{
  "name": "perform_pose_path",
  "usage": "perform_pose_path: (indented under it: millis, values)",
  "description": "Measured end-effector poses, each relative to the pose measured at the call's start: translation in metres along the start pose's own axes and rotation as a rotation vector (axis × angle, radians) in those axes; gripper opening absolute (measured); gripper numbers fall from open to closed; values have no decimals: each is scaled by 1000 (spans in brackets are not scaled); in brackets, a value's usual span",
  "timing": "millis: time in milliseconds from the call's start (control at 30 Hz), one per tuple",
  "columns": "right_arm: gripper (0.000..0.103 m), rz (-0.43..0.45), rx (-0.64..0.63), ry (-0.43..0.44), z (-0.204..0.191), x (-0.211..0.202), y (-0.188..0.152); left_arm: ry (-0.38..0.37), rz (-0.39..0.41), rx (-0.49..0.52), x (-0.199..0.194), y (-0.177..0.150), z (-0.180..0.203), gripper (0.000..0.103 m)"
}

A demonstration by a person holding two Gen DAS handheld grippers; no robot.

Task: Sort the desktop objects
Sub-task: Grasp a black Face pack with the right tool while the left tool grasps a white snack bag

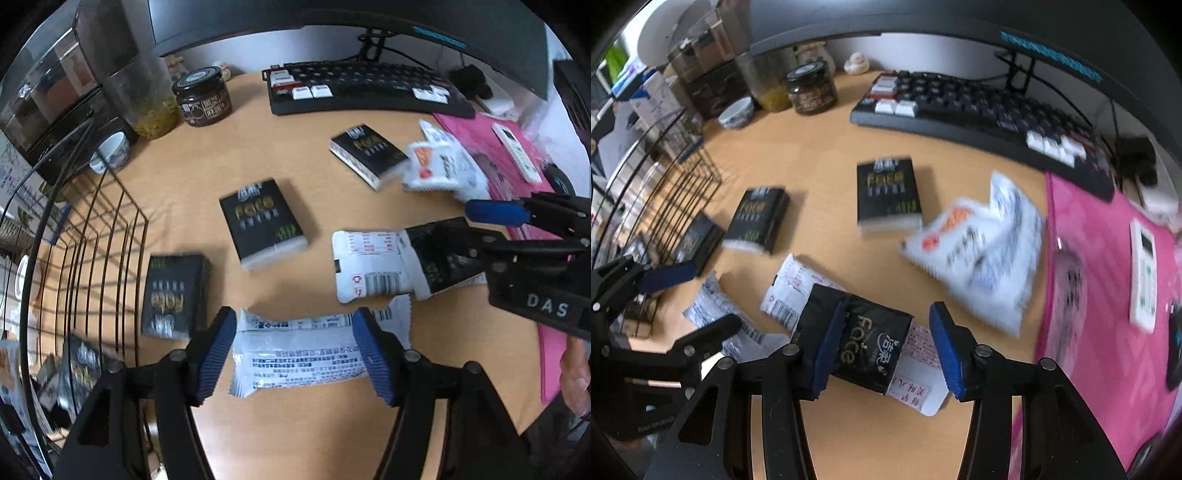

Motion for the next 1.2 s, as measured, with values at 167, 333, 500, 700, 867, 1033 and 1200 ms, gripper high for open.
perform_pose_path:
  millis: [167, 333, 500, 700, 867, 1033, 1200]
  values:
    - [48, -14, 30, 5, 3, -28, -36, -9, -5, 36, -18, -22, 14, 71]
    - [48, -15, 11, 13, 0, -53, -53, -21, -22, 62, -38, -43, 22, 71]
    - [49, 62, -33, -80, 17, -64, -27, 13, -26, 28, -44, -51, 9, 71]
    - [50, 27, -50, -127, 40, -25, -12, 95, -88, -26, -30, -67, -19, 71]
    - [50, -10, -75, -105, 34, -9, -28, 113, -98, -23, -18, -64, -25, 71]
    - [50, -33, -67, -77, 27, -19, -58, 130, -73, 54, -6, -45, -14, 72]
    - [51, -34, -41, -42, 13, -37, -83, 86, -62, 114, 3, -27, 11, 72]
Point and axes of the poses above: each gripper's, at about its wrist camera, not at the fingertips, and x roughly the way its jaws point, z to its right, y to its top, the point moved 10 cm from there along x, roughly the way its jaws point, and after that the axes turned 12 degrees about z, right-handed, at the moved point
